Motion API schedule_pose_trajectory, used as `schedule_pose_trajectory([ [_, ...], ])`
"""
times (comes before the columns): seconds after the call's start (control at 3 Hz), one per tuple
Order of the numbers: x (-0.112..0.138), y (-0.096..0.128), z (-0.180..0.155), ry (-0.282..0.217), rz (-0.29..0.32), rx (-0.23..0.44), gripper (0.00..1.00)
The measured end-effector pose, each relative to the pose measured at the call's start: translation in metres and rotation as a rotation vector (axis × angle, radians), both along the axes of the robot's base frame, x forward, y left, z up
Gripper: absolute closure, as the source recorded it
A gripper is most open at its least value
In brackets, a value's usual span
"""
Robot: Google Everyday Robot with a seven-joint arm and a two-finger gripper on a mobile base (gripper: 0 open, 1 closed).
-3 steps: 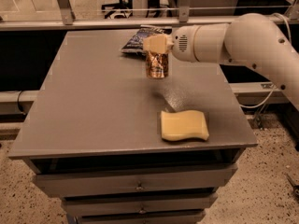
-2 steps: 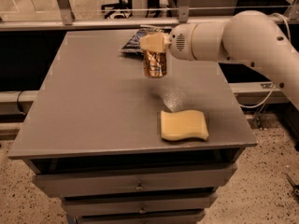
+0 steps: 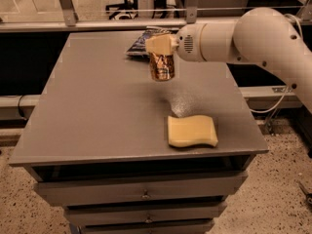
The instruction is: Place orange can upright
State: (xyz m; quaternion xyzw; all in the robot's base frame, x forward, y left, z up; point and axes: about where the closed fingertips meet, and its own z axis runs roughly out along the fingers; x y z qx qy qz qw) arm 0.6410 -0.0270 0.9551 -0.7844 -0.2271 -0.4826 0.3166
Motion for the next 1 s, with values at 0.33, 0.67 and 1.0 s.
schedule_pose_trajectory([
  [0.33, -0.003, -0.001, 0.006, -0.086, 0.114, -0.083, 1.0],
  [0.67, -0.001, -0.016, 0.017, -0.195, 0.299, -0.116, 1.0],
  [1.0, -0.015, -0.045, 0.004, -0.32, 0.444, -0.17, 1.0],
])
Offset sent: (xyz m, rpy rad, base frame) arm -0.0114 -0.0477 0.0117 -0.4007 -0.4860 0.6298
